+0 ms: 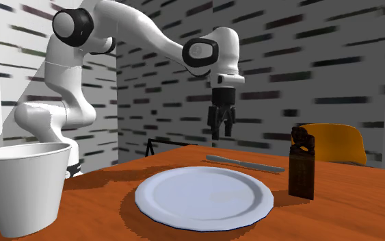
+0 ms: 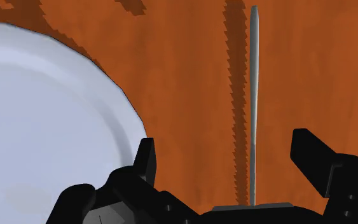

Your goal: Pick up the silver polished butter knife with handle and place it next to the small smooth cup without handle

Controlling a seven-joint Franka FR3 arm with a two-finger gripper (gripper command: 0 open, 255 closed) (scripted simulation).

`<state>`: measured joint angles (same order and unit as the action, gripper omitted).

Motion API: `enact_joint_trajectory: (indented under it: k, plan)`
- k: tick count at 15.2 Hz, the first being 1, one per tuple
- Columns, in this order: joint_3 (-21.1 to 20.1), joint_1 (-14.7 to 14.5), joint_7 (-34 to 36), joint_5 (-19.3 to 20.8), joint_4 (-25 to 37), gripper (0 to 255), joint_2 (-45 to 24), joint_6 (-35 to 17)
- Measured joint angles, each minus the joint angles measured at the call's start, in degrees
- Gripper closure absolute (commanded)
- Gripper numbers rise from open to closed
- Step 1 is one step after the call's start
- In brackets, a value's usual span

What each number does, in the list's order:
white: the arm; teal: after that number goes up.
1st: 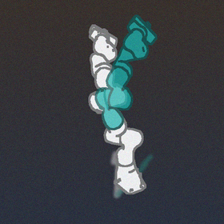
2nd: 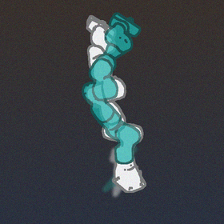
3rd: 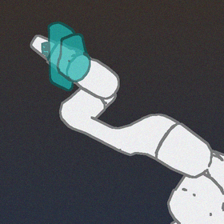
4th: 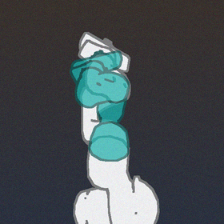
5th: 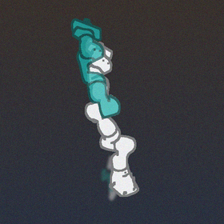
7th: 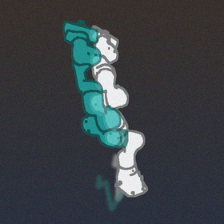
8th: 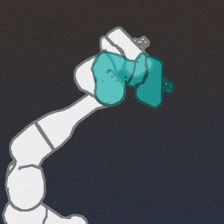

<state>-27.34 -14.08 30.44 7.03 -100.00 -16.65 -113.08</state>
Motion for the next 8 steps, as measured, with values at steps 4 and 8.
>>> enact_joint_trajectory:
  k: [4,8]
  plan:
    - [0.0,-4.0,2.4,3.5,7.8,0,-8.5,1.0]
    - [0.3,-4.9,3.0,4.5,8.5,0,-11.0,-0.4]
